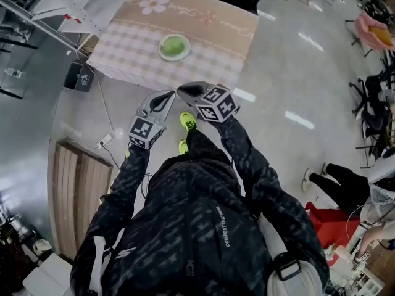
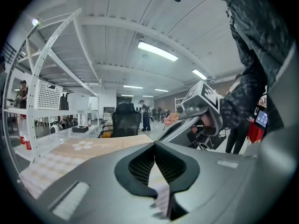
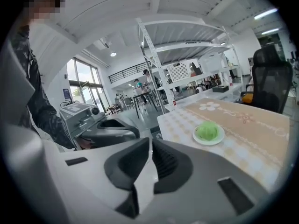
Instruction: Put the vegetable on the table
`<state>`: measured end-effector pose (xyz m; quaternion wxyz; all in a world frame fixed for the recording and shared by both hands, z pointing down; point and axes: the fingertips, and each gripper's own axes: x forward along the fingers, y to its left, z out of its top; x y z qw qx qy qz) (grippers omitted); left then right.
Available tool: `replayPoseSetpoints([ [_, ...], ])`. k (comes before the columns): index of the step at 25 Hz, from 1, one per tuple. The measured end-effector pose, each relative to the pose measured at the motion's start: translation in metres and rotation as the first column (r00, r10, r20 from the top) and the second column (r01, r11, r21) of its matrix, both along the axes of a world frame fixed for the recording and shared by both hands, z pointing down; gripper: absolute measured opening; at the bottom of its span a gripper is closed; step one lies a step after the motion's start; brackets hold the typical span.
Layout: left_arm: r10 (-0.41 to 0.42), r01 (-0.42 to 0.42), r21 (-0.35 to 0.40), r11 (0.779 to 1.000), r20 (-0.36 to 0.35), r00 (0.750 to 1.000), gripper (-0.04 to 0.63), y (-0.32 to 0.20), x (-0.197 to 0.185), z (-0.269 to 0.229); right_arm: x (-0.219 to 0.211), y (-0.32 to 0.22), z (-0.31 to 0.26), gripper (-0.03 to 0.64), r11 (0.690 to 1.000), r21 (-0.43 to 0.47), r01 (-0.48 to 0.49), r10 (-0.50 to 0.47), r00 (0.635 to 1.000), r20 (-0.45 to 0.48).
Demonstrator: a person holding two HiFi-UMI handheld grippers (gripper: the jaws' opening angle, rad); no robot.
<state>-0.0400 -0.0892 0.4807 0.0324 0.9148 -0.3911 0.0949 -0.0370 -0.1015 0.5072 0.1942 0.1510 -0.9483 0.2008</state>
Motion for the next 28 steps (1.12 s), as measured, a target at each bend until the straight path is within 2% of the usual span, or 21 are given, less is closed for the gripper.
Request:
replayPoseSetpoints([
  [13,-0.035,0.032,-0.039,0.999,-0.066,0.997,-0.001,0.043,0.008,-0.011,0.008,0.045,-0.018,0.000,1.000,0.018,0.004,-0.004,1.000,0.023],
  [18,-0.087,0.078,-0.070,0.994,-0.121,0.989,0.000,0.051,0.007,-0.013,0.007,0.054,-0.020,0.000,0.999,0.020,0.043,-0.043,0.999,0.019],
  [28,-0.171,0.162,-0.077,0.984,-0.133,0.976,0.000,0.052,0.034,-0.030,0.033,0.063,-0.031,0.000,0.993,0.030,0.113,-0.114,0.993,0.028],
])
